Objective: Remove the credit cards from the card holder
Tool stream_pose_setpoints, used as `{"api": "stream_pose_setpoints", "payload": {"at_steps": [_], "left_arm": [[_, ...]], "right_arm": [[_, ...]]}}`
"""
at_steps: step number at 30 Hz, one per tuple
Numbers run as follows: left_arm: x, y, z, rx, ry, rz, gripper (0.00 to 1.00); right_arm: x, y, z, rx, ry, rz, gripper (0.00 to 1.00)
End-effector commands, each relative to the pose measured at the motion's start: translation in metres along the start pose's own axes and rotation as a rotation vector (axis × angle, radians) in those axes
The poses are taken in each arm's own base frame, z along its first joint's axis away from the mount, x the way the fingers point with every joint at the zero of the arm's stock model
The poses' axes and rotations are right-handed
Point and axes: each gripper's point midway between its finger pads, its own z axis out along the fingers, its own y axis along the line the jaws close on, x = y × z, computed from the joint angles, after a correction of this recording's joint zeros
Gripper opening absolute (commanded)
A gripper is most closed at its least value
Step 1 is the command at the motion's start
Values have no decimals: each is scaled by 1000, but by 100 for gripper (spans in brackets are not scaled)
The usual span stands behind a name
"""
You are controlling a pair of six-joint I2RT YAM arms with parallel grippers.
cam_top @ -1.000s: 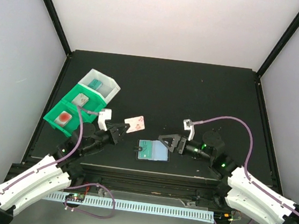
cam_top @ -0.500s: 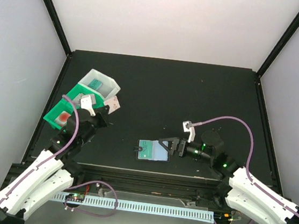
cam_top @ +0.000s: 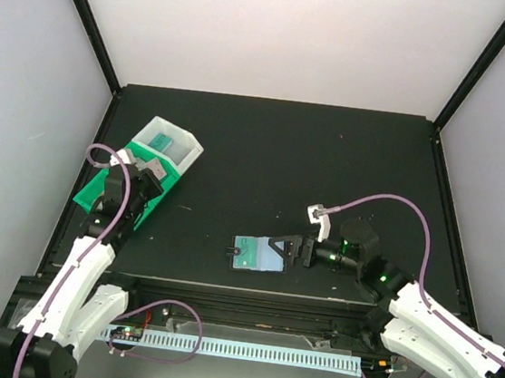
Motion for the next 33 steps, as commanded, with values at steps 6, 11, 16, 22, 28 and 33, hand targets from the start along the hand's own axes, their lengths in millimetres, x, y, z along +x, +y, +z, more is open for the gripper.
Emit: {"api": "stream_pose_setpoints", "payload": {"at_steps": [6, 11, 16, 22, 28, 33], "left_arm": [[-28, 34, 23, -188, -13, -190, 1], [-35, 45, 41, -233, -21, -234, 2], [-47, 57, 58, -259, -21, -259, 2], [-57, 67, 73, -273, -17, -277, 2], [-54, 72, 92, -262, 22, -296, 2], [-52, 79, 109, -279, 58, -289, 2]], "right_arm": [[1, 6, -3, 5, 31, -41, 100], [1, 5, -3, 10, 33, -41, 100], [-1, 4, -5, 28, 28, -51, 100], [-3, 3, -3, 38, 27, -48, 100], [-2, 0, 2, 48, 45, -40, 100], [-1, -3, 5, 58, 60, -28, 100]]}}
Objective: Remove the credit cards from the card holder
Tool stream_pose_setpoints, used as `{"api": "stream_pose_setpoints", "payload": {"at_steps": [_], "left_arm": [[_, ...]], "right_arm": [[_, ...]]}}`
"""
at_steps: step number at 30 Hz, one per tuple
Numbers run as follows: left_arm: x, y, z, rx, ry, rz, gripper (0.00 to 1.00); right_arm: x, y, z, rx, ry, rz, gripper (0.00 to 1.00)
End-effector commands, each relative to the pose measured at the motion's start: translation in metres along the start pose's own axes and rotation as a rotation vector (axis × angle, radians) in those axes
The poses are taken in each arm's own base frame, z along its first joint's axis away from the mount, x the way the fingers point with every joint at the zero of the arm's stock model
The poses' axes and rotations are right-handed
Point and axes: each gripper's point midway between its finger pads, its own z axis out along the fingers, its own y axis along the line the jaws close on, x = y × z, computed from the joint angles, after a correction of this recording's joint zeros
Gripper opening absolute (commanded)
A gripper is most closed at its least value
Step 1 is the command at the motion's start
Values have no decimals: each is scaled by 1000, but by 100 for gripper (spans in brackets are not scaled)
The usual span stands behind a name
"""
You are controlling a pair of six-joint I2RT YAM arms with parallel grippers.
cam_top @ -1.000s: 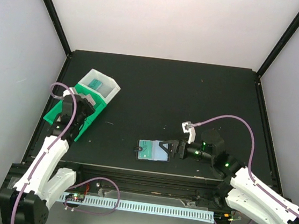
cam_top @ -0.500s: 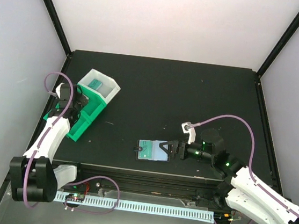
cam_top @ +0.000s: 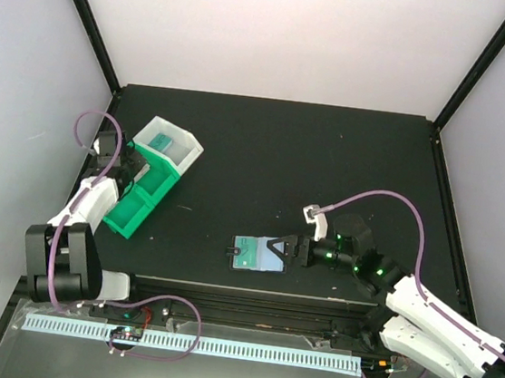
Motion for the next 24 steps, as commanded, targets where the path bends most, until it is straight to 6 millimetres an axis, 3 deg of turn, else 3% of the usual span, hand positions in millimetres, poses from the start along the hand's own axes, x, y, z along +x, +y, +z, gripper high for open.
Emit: {"api": "stream_pose_setpoints", "payload": {"at_steps": [1, 13, 24], "left_arm": [[-19, -19, 7, 57, -16, 0, 2], [-15, -7, 35, 52, 34, 3, 1], [-19, 6, 41, 13, 35, 5, 1]], "right_arm": [[-10, 9, -1, -13, -19, -25, 100], [-14, 7, 0, 2, -36, -18, 100], [-16, 5, 4, 25, -15, -30, 100]]}}
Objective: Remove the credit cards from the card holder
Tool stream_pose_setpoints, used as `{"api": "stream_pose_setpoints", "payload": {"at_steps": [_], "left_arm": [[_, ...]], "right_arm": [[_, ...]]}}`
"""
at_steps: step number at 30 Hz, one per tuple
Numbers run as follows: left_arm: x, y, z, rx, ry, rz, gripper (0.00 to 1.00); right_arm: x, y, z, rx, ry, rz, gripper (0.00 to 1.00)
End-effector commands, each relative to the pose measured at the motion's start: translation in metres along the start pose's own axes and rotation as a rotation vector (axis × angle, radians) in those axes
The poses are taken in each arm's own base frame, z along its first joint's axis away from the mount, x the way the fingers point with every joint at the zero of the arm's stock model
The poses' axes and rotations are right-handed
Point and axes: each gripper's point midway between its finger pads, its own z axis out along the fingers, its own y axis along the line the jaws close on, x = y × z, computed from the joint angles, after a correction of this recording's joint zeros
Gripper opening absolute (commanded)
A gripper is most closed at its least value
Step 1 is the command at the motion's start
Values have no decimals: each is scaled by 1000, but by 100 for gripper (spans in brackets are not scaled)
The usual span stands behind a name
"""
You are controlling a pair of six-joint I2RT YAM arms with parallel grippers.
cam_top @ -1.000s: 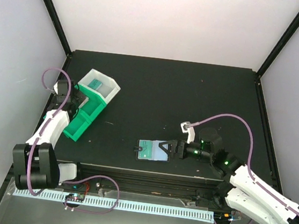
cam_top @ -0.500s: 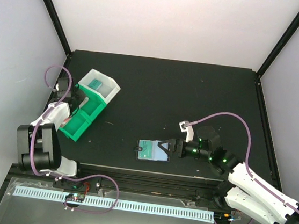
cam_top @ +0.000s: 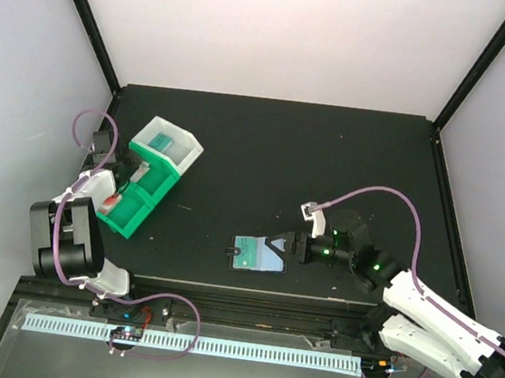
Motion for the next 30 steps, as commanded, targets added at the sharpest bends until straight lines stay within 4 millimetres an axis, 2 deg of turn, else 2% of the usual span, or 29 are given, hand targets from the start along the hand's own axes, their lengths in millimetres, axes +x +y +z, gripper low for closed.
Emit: {"api": "stream_pose_setpoints", "payload": {"at_steps": [1, 9, 16, 26, 30], "left_arm": [[-16, -7, 0, 11, -28, 11, 2], [-13, -8, -3, 13, -10, -8, 2], [-20, -4, -11, -4, -51, -18, 2], [-14, 6, -3, -42, -36, -34, 2], [-16, 7, -4, -50, -41, -33, 8]], "right_arm": [[-14, 10, -2, -4, -30, -43, 100], [-10, 7, 4, -5, -2, -25, 100], [-8, 6, 4, -4, 0, -26, 100], [-8, 5, 4, 0, 2, -27, 100], [-8, 4, 4, 5, 3, -27, 100]]}}
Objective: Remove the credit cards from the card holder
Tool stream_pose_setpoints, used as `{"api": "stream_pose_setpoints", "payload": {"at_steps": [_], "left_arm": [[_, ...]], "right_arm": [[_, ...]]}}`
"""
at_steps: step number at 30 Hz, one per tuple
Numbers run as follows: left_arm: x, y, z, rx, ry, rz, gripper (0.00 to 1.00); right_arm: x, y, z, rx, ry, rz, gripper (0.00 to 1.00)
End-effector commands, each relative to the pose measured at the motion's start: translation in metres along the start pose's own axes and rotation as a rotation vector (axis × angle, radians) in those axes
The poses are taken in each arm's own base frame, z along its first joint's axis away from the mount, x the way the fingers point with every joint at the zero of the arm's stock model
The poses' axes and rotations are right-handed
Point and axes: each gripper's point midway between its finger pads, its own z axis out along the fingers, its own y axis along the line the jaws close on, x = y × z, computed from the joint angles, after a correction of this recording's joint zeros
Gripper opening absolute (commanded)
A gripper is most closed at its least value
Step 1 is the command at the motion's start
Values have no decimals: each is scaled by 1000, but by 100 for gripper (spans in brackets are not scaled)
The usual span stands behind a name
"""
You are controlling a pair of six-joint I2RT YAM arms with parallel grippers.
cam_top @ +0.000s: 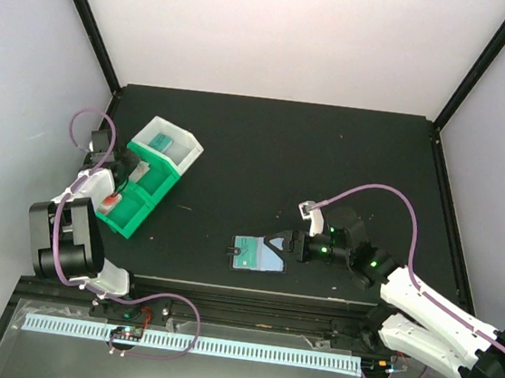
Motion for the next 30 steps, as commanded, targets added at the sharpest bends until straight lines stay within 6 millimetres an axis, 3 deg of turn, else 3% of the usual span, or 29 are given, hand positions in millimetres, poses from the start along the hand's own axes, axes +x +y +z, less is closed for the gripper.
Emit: {"api": "stream_pose_setpoints", "payload": {"at_steps": [1, 4, 7, 13, 20, 25, 30], "left_arm": [[-10, 2, -3, -25, -24, -13, 9], [-13, 2, -7, -29, -38, -13, 13], [-16, 1, -11, -32, -48, -7, 27], [-25, -8, -25, -20, -67, 11, 43], [-30, -24, -60, 36, -70, 83, 79], [-13, -27, -83, 87, -6, 141, 92], [37, -42, -93, 263, 209, 213, 99]], "right_arm": [[-5, 6, -2, -12, -11, -27, 100], [-4, 4, -2, -3, -7, -22, 100], [-3, 3, -2, 3, -7, -18, 100], [-3, 4, -2, -3, -8, -8, 100], [1, -6, -2, 32, -6, 16, 100], [-2, -10, -6, 57, -33, 10, 100], [-3, -17, -4, 93, -43, 29, 100]]}}
